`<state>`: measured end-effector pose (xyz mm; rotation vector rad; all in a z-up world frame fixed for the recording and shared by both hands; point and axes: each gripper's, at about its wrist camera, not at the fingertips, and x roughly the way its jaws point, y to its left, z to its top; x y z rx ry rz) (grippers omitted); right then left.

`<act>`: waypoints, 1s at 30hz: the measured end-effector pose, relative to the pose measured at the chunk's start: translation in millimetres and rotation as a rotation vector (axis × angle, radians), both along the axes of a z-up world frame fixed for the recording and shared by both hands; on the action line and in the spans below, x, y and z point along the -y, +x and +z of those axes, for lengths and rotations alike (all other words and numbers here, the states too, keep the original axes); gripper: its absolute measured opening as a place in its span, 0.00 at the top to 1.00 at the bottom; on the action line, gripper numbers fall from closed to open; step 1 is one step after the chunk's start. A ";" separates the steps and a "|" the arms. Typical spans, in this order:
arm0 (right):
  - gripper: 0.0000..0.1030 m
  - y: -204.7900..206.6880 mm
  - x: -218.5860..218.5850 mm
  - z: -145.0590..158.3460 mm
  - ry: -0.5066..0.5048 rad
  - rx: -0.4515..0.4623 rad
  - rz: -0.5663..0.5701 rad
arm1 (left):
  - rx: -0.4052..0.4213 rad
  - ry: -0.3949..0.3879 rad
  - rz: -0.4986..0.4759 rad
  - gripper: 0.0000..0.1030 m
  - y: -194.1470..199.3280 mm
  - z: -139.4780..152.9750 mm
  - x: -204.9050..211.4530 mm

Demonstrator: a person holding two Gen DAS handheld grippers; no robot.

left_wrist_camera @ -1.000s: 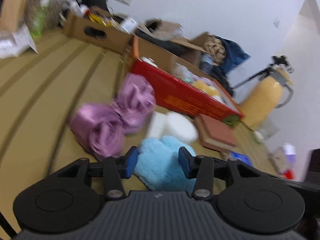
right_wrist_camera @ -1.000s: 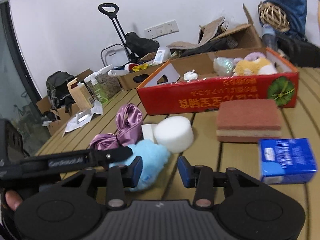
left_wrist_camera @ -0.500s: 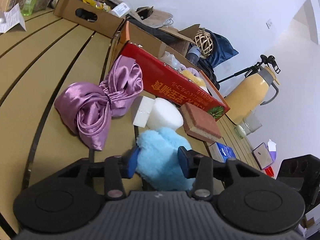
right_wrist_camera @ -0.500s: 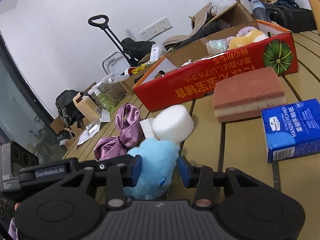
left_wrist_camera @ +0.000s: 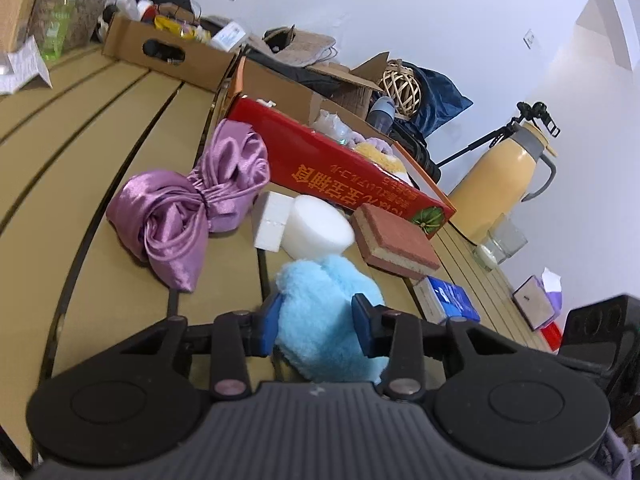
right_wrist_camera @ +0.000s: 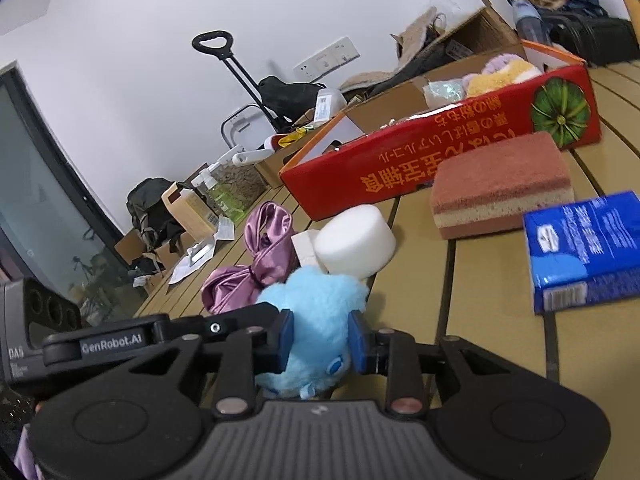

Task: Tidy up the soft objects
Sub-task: 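Carry the blue plush into the red tray and open both grippers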

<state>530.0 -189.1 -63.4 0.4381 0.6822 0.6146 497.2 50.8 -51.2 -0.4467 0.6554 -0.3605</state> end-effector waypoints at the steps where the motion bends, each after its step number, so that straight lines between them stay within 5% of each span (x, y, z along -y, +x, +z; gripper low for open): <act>1: 0.74 -2.5 0.9 1.5 -0.001 -0.002 0.004 | 0.011 -0.002 -0.003 0.64 -4.6 3.9 3.8; 8: 0.73 -5.8 15.8 55.6 -0.021 0.122 -0.024 | 0.116 0.056 -0.005 0.64 22.9 74.4 26.4; 16: 0.74 128.6 1.4 123.1 -0.101 0.086 0.015 | 0.133 0.075 -0.008 0.66 164.0 138.9 26.3; 20: 0.83 203.3 -18.4 123.1 -0.132 0.021 0.025 | 0.069 0.059 -0.065 0.76 234.7 132.5 28.8; 24: 0.83 260.5 -42.2 109.2 -0.164 -0.024 0.028 | -0.013 0.129 -0.014 0.76 286.7 93.6 27.9; 30: 0.83 289.0 -44.4 73.5 -0.231 -0.094 0.001 | -0.050 0.171 -0.019 0.75 298.5 61.3 3.6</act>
